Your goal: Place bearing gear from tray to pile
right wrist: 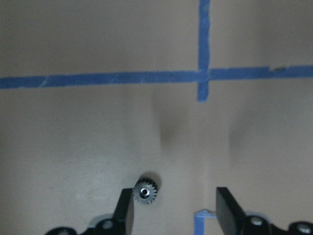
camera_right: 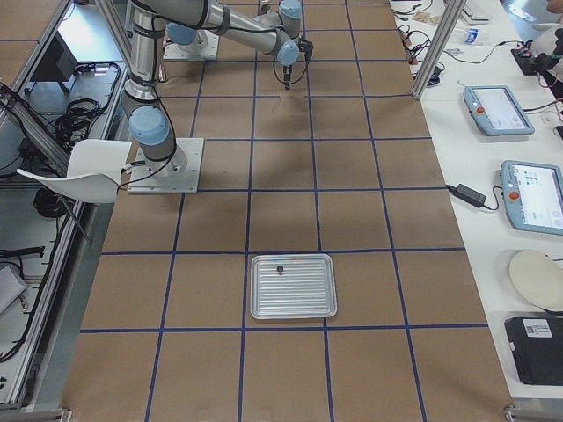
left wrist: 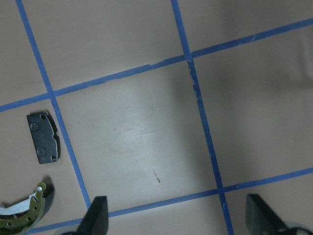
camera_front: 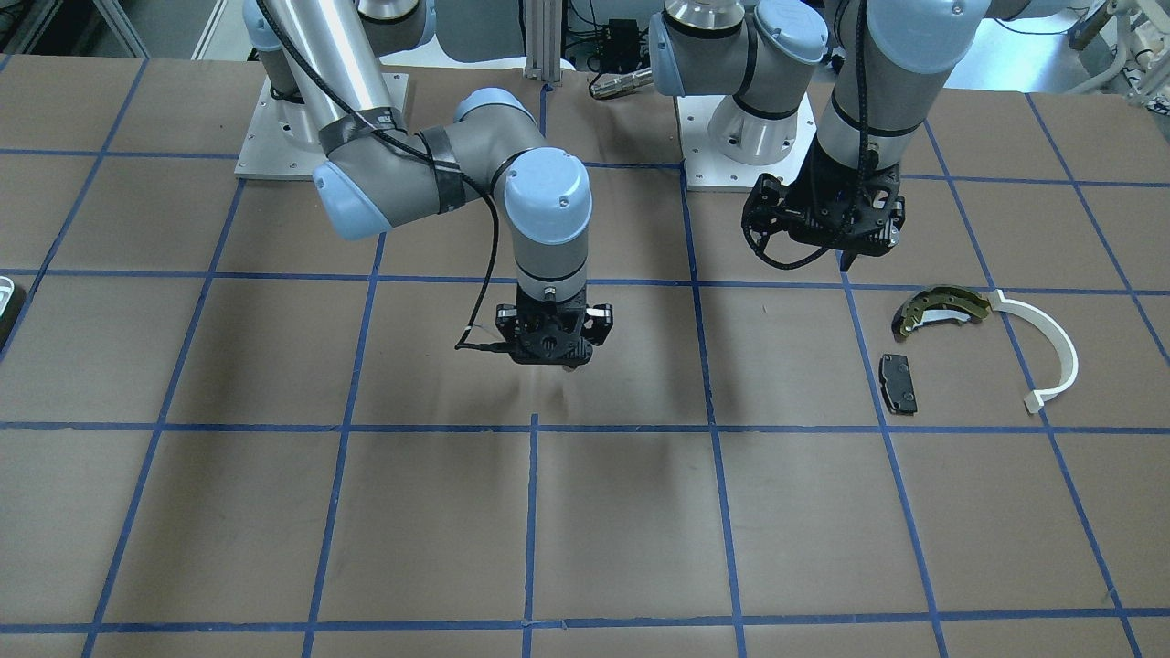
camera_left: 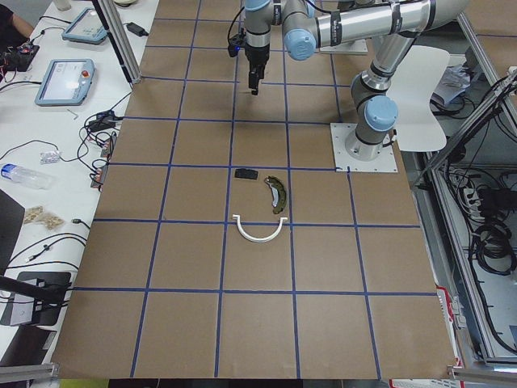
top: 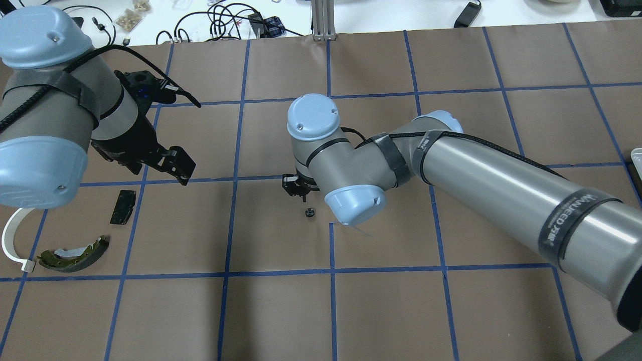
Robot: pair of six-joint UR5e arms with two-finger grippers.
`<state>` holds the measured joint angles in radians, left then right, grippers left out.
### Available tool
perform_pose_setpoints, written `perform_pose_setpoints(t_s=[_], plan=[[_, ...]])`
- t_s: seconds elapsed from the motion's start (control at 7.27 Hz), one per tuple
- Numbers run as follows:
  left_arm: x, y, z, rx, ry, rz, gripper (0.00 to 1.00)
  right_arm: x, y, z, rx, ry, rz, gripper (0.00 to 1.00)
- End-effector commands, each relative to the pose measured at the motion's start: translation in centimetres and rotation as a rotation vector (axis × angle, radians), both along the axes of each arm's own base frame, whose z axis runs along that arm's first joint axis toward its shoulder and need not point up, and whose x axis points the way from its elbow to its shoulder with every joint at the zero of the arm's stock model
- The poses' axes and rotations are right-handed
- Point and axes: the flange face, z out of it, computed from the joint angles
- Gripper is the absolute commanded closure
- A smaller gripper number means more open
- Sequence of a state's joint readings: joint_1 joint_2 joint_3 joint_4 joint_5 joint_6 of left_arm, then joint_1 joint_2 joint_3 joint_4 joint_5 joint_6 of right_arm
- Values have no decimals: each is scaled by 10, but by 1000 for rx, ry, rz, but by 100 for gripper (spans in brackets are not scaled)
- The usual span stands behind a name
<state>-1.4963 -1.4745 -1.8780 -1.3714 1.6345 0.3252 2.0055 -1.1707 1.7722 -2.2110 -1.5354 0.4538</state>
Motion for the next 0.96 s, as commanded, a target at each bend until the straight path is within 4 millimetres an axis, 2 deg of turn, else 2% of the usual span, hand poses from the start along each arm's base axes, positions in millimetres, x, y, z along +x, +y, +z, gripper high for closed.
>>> perform_pose_setpoints(t_s=[0.0, 0.14, 0.28, 0.41, 0.55, 0.83], plan=[[-1, 1, -15, 34, 2, 1, 0, -99, -42, 51, -32, -6, -60, 0], [-3, 6, -27, 55, 15, 15, 0, -153, -51, 69, -2, 12, -101, 0], [-7, 7, -34, 67, 25, 8, 0, -219, -62, 80, 32, 23, -133, 0], [-14, 2, -39, 47, 96, 24, 0, -291, -63, 89, 81, 99, -148, 0], [-27, -3, -51, 19, 157, 146, 0, -362, -61, 103, 88, 149, -60, 0], [-87, 10, -90, 17, 134, 60, 0, -481, -48, 107, 103, 139, -3, 0]])
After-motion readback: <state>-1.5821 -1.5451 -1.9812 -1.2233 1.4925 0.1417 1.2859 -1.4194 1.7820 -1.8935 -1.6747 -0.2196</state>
